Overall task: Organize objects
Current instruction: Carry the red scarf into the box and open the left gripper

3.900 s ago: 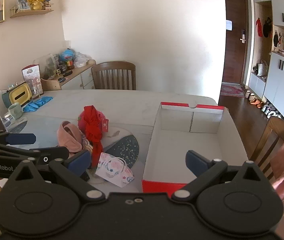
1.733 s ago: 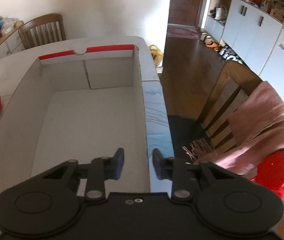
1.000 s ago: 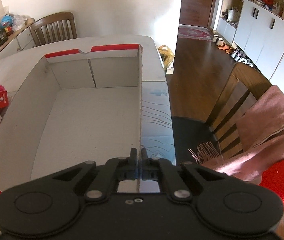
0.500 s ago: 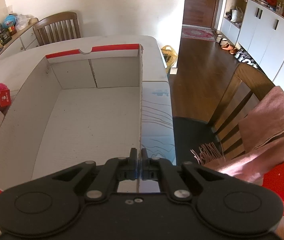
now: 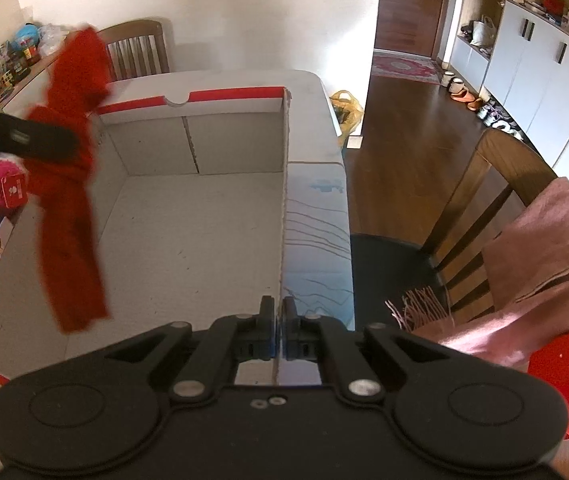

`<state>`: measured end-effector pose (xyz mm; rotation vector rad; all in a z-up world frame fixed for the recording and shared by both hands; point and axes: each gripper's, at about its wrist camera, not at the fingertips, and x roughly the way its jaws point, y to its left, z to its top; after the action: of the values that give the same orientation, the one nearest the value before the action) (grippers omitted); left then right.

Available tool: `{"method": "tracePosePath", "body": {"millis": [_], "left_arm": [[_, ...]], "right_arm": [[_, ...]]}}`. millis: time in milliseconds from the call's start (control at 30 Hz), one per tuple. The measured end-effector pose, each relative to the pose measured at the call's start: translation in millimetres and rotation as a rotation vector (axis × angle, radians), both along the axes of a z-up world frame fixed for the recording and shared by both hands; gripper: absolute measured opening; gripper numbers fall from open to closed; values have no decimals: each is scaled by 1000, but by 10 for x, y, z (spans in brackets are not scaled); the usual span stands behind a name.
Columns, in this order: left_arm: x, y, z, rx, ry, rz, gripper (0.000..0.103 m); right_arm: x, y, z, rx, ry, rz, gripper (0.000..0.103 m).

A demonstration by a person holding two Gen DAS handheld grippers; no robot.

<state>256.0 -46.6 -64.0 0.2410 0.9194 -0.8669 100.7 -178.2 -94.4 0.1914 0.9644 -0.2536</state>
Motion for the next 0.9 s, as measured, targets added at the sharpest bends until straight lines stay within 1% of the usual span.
{"method": "tracePosePath", "body": {"millis": [100, 233, 333, 400, 733, 900], "left_arm": [[17, -248, -206, 37, 49, -39, 28], [55, -527, -445, 85, 92, -77, 29], [81, -661, -571, 107, 102, -94, 29], [121, -724, -664, 120, 127, -102, 29], [265, -883, -988, 177, 192, -127, 29], [348, -864, -1044, 164, 219, -119, 30]], "right_arm": [[-2, -12, -6, 2, 2, 4, 3], [7, -15, -6, 0, 8, 6, 3], [12, -11, -3, 1, 9, 1, 3], [14, -6, -1, 1, 13, -4, 3], [37, 31, 4, -10, 30, -7, 2], [46, 34, -3, -14, 36, -7, 2]]}}
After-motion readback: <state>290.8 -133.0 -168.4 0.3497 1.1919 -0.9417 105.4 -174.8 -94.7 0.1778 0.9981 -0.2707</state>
